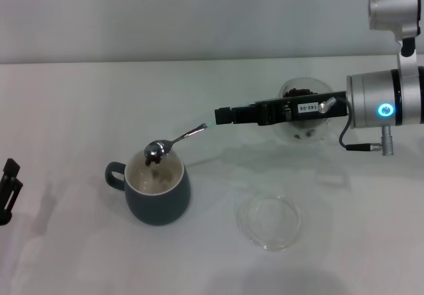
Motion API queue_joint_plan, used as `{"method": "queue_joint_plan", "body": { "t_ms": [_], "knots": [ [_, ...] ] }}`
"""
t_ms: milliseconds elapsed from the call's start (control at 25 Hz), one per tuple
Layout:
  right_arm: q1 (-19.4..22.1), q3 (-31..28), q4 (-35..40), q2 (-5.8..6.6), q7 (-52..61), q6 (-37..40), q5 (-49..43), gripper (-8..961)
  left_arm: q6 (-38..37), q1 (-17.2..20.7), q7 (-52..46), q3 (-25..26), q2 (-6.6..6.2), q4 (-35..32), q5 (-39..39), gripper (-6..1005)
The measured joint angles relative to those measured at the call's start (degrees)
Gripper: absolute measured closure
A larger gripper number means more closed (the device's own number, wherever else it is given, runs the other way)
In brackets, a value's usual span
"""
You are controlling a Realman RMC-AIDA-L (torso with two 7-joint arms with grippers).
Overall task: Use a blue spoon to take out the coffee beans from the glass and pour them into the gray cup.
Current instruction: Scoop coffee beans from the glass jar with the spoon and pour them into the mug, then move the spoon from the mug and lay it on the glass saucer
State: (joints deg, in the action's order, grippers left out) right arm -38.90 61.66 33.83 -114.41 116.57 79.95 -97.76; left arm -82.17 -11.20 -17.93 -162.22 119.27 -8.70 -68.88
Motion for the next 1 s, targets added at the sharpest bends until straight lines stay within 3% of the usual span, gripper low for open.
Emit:
{"method": "queue_joint_plan", "body": {
  "t_ms": [280,520,640,880,1000],
  "knots": [
    [0.8,0.1,1.5,-0.60,-8.4,0.1,-0.2,800,0.0,-0.3,0.0,0.1,0.02,0.0,-0.6,298],
    [2.1,-1.2,2.2,-0.08,-9.1,0.6,0.2,800,0.1,-0.4,0.0,0.1,0.08,0.0,-0.6,298],
    [3.9,-3.2,2.6,1.48,-8.7,2.6,0.3,800,0.1,-0.3,0.0,0.1,0.09,0.0,-0.6,298],
    [8.1,-5.0,2.0,6.84,-7.4,6.6,0.2,800,0.1,-0.2,-0.1,0.1,0.09,-0.2,-0.5,298],
    [10.7,-6.6,1.8,8.62,-7.4,7.1,-0.2,799,0.1,-0.4,-0.1,0.1,0.09,-0.3,-0.5,298]
  ]
}}
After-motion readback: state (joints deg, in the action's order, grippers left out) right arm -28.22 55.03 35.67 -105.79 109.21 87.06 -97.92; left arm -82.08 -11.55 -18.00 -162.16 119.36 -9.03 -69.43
